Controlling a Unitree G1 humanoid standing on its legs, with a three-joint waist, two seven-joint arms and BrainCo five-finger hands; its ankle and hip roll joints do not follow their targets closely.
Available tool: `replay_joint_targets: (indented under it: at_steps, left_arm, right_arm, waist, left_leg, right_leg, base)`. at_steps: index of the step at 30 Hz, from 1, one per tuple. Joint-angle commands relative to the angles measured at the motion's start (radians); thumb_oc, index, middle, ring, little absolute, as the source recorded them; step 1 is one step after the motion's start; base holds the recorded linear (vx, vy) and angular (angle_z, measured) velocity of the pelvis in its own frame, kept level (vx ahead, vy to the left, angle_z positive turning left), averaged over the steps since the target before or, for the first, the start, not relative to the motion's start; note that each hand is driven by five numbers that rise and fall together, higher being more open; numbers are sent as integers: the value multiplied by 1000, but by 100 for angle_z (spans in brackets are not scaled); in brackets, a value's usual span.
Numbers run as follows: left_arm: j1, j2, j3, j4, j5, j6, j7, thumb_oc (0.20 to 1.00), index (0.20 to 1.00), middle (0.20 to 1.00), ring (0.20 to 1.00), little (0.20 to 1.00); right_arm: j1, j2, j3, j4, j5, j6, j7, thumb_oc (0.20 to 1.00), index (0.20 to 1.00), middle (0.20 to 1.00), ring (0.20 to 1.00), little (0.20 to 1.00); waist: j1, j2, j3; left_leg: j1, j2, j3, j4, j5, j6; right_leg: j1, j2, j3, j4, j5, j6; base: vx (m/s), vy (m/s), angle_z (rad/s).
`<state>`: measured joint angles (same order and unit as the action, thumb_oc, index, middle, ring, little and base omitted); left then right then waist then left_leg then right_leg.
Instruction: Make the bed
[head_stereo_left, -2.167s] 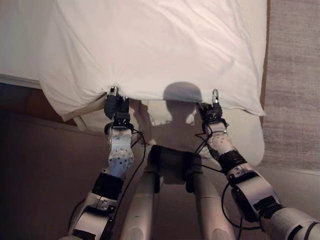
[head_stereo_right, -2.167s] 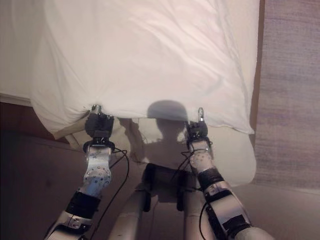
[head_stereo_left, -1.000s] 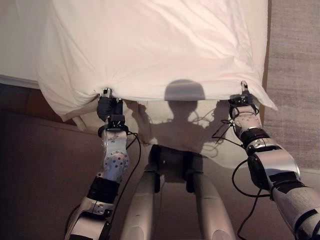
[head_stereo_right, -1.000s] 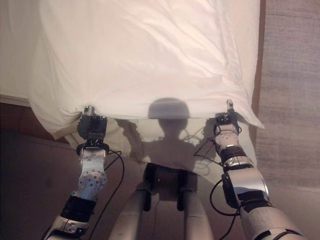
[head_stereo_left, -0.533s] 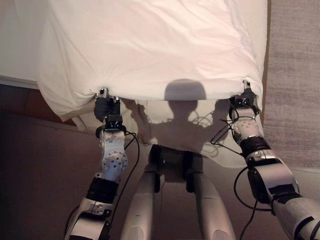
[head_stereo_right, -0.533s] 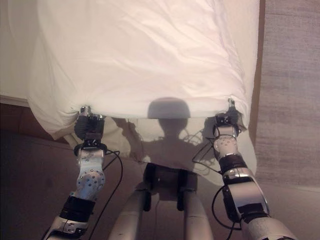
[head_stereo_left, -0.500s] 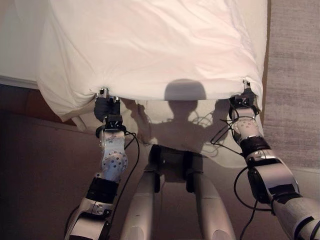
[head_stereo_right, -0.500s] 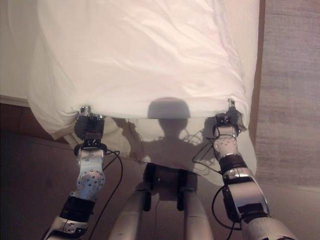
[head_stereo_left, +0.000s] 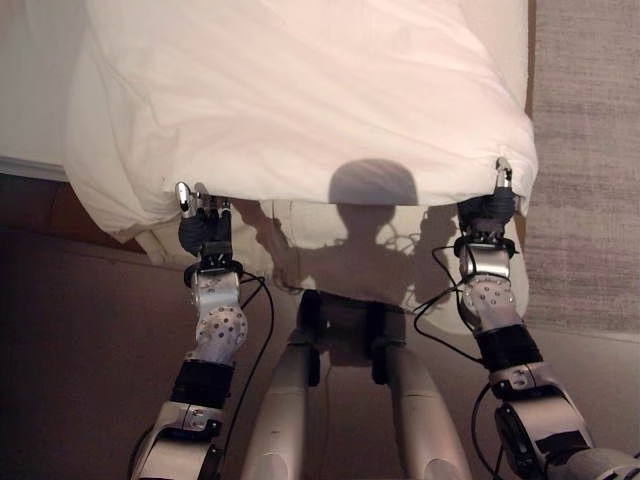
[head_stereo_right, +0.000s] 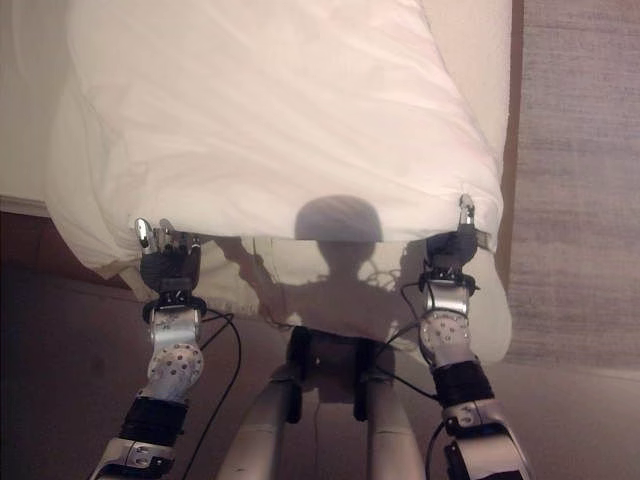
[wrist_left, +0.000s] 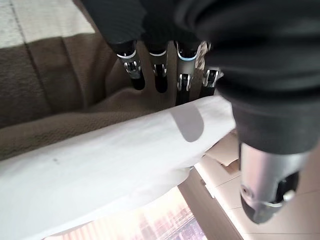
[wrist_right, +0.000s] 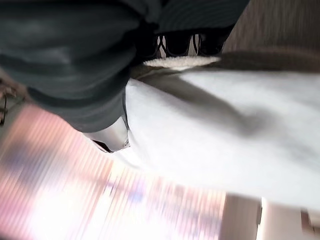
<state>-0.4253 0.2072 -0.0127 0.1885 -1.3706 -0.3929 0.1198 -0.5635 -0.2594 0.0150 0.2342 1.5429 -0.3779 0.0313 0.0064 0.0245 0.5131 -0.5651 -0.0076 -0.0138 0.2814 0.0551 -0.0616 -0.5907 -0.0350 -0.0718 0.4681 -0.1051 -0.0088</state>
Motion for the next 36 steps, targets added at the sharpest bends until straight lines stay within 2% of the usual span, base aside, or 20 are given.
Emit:
replay_joint_targets:
  at_steps: [1, 4, 11, 18, 24, 26, 32, 33, 36]
  left_arm:
    - [1, 29, 30, 93, -26, 35, -130, 1000, 1000, 1000, 1000, 1000]
    - [-12, 36, 20, 137, -31, 44, -124, 1000, 1000, 1000, 1000, 1000]
    - [-88, 57, -2, 298, -41, 50, -19, 1000, 1000, 1000, 1000, 1000]
    - [-182, 81, 56, 471, -67, 70, 69, 1000, 1000, 1000, 1000, 1000]
    - [-247, 105, 108, 522, -72, 42, 114, 1000, 1000, 1000, 1000, 1000]
    - [-272, 128, 120, 603, -64, 74, 154, 1000, 1000, 1000, 1000, 1000]
    - [-330, 141, 107, 646, -59, 107, 201, 1000, 1000, 1000, 1000, 1000]
    - [-374, 166, 98, 696, -38, 138, 229, 1000, 1000, 1000, 1000, 1000]
    - [-423, 181, 97, 699, -33, 132, 234, 1000, 1000, 1000, 1000, 1000]
  right_arm:
    - [120, -48, -47, -147, -35, -63, 118, 200, 200, 200, 200, 200]
    - [130, -50, -42, -171, -36, -59, 134, 200, 200, 200, 200, 200]
    - [128, -84, -25, -183, -44, -40, 164, 200, 200, 200, 200, 200]
    - [135, -77, -31, -171, -42, -29, 159, 200, 200, 200, 200, 200]
    - [147, -70, -34, -172, -55, -22, 147, 200, 200, 200, 200, 200]
    - [149, -72, -31, -166, -64, -9, 141, 200, 200, 200, 200, 200]
    - [142, -74, -24, -158, -69, 4, 136, 200, 200, 200, 200, 200]
    - [140, -80, -21, -153, -80, 13, 129, 200, 200, 200, 200, 200]
    - [144, -84, -24, -154, -89, 14, 122, 200, 200, 200, 200, 200]
  waist:
    - [-65, -4, -149]
    - [-72, -3, -155]
    - [-99, -2, -155]
    - [-115, -4, -152]
    - [-122, -7, -151]
    - [-123, -5, -149]
    - [-124, 0, -144]
    - [-126, 5, -146]
    - [-131, 4, -141]
  left_leg:
    - [-16, 8, 22, 19, -45, 7]
    - [-21, 13, 26, 24, -47, 5]
    - [-26, 20, 39, 39, -51, 0]
    - [-31, 27, 49, 50, -55, 0]
    - [-38, 31, 50, 56, -54, 0]
    - [-43, 32, 50, 63, -55, -1]
    - [-46, 32, 49, 68, -56, 1]
    - [-45, 31, 49, 70, -57, 2]
    - [-45, 32, 51, 71, -57, 1]
  right_leg:
    - [0, 1, 70, -87, 46, 108]
    - [-4, 2, 73, -84, 47, 108]
    - [-7, 3, 81, -81, 53, 111]
    - [-10, 5, 90, -79, 53, 112]
    - [-15, 7, 94, -77, 56, 113]
    - [-17, 5, 93, -74, 57, 114]
    - [-15, 3, 94, -74, 59, 115]
    - [-14, 2, 95, -75, 59, 116]
    - [-13, 2, 94, -77, 60, 117]
  base:
    - [-7, -1, -8]
    - [-3, -3, -8]
    - [-3, 0, -2]
    - [-6, -2, -4]
    - [0, 0, 0]
    - [0, 0, 0]
    - [0, 0, 0]
    - [0, 0, 0]
    - [0, 0, 0]
